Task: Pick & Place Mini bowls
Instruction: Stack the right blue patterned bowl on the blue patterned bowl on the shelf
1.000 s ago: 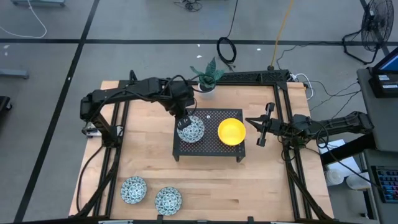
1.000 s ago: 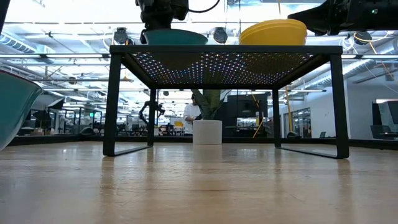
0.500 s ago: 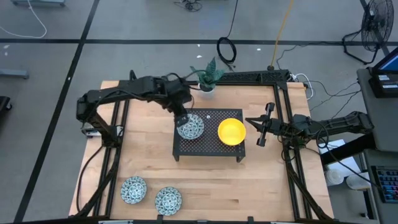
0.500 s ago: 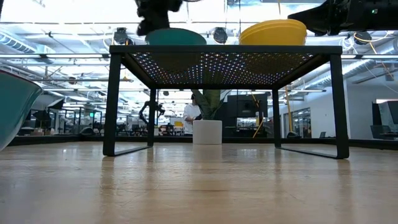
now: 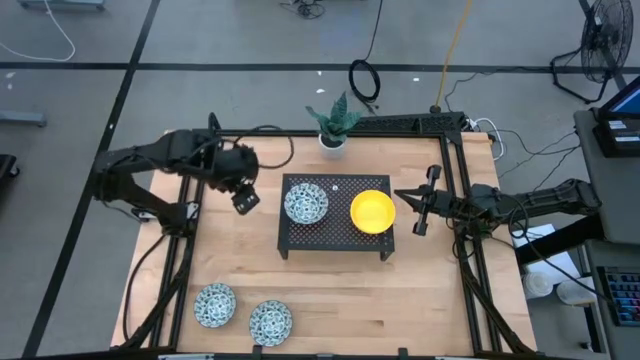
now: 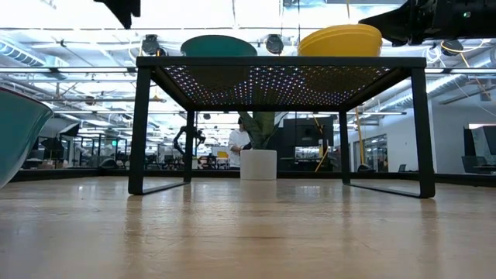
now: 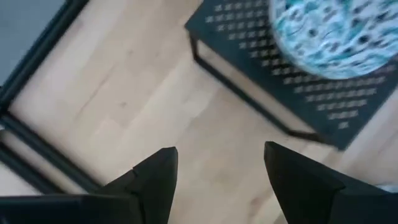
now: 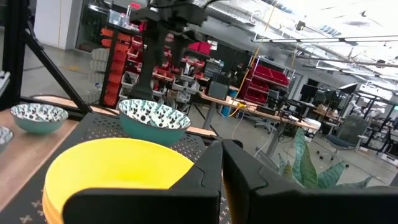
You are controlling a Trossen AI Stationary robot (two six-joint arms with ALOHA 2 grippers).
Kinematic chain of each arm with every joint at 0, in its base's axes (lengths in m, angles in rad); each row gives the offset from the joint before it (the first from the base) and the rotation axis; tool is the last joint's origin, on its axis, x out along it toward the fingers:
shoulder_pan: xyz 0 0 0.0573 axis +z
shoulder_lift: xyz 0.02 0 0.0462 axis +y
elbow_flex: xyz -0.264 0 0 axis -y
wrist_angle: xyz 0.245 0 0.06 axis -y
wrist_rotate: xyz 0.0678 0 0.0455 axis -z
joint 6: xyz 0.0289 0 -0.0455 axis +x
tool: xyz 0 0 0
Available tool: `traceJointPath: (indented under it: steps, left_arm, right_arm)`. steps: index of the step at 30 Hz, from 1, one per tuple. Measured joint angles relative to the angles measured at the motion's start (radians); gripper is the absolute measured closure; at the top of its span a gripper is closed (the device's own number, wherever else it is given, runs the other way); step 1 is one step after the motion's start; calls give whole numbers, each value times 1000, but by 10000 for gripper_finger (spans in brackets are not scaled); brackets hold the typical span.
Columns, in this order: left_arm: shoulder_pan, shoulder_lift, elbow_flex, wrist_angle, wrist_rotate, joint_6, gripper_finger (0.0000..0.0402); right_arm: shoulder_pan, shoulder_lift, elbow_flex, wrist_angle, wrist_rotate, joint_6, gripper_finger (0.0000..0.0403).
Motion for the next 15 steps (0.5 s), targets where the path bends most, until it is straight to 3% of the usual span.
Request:
traceJointPath:
  steps: [8,15]
  left_arm:
    - [-210,-8,-100,36,3,-238,158]
    - [-388,-10,-307,256,42,-400,158]
  right_arm:
    - [0,1,0,-2,0,34,403]
    - [0,1,0,-6,0,36,403]
